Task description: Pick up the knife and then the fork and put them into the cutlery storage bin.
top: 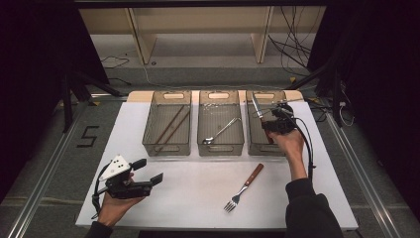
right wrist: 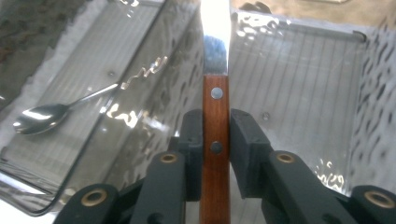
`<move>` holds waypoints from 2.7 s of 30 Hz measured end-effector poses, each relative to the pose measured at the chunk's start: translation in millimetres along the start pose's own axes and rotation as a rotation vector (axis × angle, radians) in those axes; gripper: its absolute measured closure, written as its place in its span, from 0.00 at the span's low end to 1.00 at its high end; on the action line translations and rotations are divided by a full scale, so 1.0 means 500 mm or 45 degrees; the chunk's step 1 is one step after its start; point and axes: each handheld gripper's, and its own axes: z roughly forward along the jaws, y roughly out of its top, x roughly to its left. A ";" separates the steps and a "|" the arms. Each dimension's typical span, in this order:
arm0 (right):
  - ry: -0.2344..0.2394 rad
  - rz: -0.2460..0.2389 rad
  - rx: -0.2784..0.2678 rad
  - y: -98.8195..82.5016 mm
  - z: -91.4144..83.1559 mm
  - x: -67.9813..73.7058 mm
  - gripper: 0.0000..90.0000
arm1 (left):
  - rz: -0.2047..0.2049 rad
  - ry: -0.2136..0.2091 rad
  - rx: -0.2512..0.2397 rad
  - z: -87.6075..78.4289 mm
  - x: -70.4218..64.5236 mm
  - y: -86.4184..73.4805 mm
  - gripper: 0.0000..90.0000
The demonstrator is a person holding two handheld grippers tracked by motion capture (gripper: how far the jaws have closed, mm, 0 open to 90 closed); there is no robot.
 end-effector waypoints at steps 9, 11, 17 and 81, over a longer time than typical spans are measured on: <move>0.088 -0.052 -0.055 -0.002 -0.028 0.011 0.62 | -0.001 0.000 0.006 0.000 -0.001 0.000 0.17; 0.118 -0.085 -0.067 -0.004 -0.037 0.020 0.57 | -0.001 0.001 0.005 0.000 0.000 0.000 0.17; 0.242 -0.163 -0.117 -0.017 -0.073 0.057 0.46 | -0.008 0.002 -0.001 0.000 -0.001 0.000 0.17; 0.181 -0.436 0.180 -0.203 0.012 0.110 1.00 | 0.008 -0.004 0.008 0.000 -0.002 0.000 0.17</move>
